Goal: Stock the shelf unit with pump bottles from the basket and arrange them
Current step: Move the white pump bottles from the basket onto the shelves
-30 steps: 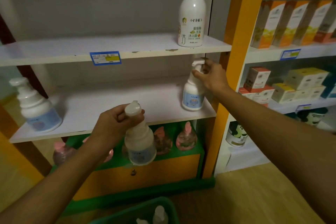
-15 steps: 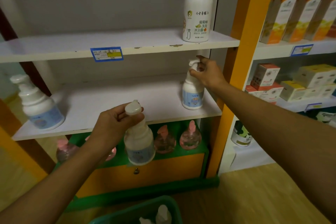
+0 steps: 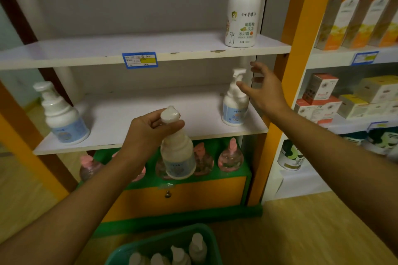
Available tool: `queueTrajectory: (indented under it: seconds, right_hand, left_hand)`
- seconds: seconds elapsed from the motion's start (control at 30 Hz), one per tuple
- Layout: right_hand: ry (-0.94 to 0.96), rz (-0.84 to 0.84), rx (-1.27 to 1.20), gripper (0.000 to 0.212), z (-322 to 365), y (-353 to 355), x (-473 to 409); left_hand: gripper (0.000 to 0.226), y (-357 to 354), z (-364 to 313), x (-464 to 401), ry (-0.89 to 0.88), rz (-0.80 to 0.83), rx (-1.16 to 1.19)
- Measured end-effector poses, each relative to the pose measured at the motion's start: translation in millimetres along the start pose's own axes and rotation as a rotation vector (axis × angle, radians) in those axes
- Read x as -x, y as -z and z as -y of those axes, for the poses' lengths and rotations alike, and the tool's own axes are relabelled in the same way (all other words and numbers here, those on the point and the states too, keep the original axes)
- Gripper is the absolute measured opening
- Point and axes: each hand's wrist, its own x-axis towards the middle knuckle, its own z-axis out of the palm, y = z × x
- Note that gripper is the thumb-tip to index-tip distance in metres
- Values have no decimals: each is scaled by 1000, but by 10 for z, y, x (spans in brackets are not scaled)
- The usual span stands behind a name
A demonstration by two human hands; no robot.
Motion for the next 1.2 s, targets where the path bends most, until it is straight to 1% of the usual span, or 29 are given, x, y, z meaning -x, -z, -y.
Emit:
queueTrajectory:
  seconds: [0.07, 0.1, 0.13, 0.17, 0.23, 0.27, 0.3, 0.33, 0.4, 0.47, 0.6, 0.7, 0.77, 0.8, 0.9, 1.0, 1.2]
  right_hand:
    - [71, 0, -67, 50, 136, -16, 211]
    - [86, 56, -96, 43, 204, -58, 322]
    - [92, 148, -112, 41, 275, -118, 444]
    - [93, 267, -123, 44, 348, -185, 566]
    - [82, 509, -159, 65, 485, -346, 779]
    - [83, 580, -166, 71, 533, -434, 862]
    - [91, 603, -172, 71, 565, -522, 929]
    - [98, 580, -185, 67, 584, -599, 976]
    - [102, 480, -225, 54, 590, -716, 1019]
    - [104, 435, -239, 46, 593, -791, 1026]
    - [90, 413, -213, 44, 596, -873, 1046]
    - [140, 373, -151, 51, 599, -902, 982]
    - [160, 339, -120, 54, 603, -893, 866]
    - [153, 310, -111, 52, 612, -877, 786]
    - [88, 215, -102, 48, 596, -826, 498]
    - [9, 184, -64, 48, 510, -844, 261]
    - [-63, 176, -13, 39, 341, -945, 37]
  left_hand:
    - [58, -3, -51, 7, -24, -15, -11]
    - [58, -7, -75, -2, -33, -26, -11]
    - [56, -14, -102, -10, -37, -33, -14]
    - [55, -23, -131, -18, -43, -32, -23]
    - [50, -41, -183, -35, -65, -30, -57]
    - [46, -51, -202, -42, -79, -39, -68]
    - [44, -58, -210, -44, -88, -55, -72]
    - [44, -69, -215, -39, -92, -71, -71]
    - [47, -85, -205, -25, -92, -93, -59]
    - [48, -84, -175, -15, -89, -95, -53]
    - [56, -28, -121, -17, -98, -91, -42]
    - [61, 30, -133, -52, -124, 0, -91]
    - [59, 104, -123, -98, -136, 64, -143]
    - [57, 157, -104, -119, -143, 71, -178]
    - [37, 336, 8, -111, -128, 58, -236]
    - [25, 455, 164, -29, -25, 133, -138]
    - [22, 597, 436, 65, 81, 186, -94]
